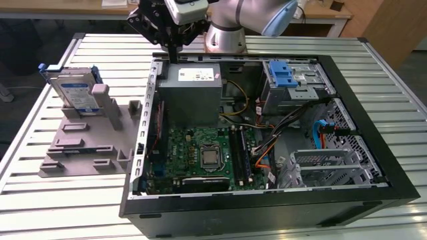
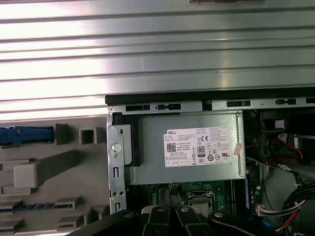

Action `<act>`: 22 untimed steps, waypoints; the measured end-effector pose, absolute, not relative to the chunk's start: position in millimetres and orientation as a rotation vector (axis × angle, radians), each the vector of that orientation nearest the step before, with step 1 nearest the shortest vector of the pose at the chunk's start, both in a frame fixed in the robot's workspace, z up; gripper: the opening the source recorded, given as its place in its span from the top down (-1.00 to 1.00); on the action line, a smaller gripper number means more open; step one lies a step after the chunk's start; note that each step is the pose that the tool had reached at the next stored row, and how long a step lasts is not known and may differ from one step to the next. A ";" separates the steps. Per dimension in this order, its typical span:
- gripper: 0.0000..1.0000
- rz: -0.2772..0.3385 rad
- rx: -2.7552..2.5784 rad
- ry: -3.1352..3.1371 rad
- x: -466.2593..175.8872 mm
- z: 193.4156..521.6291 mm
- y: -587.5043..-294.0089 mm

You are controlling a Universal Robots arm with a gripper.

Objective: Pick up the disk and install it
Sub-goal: 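Reach for the disk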

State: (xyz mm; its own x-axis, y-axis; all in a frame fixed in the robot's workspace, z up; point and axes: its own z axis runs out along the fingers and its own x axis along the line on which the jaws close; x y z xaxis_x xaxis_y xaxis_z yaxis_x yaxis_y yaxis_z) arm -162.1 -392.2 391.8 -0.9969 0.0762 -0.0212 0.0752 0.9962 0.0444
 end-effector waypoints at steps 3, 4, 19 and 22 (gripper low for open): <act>0.78 0.069 0.119 3.127 -163.0 391.5 -391.0; 0.78 0.070 0.119 3.128 -163.4 391.3 -390.8; 0.78 0.070 0.119 3.131 -177.5 390.4 -385.6; 0.78 0.070 0.119 3.131 -180.1 390.2 -385.1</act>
State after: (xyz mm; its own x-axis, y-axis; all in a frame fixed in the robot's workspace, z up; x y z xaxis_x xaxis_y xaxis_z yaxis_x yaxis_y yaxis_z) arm -180.1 -385.1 390.2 -0.9971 0.0763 -0.0055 0.0759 0.9961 0.0447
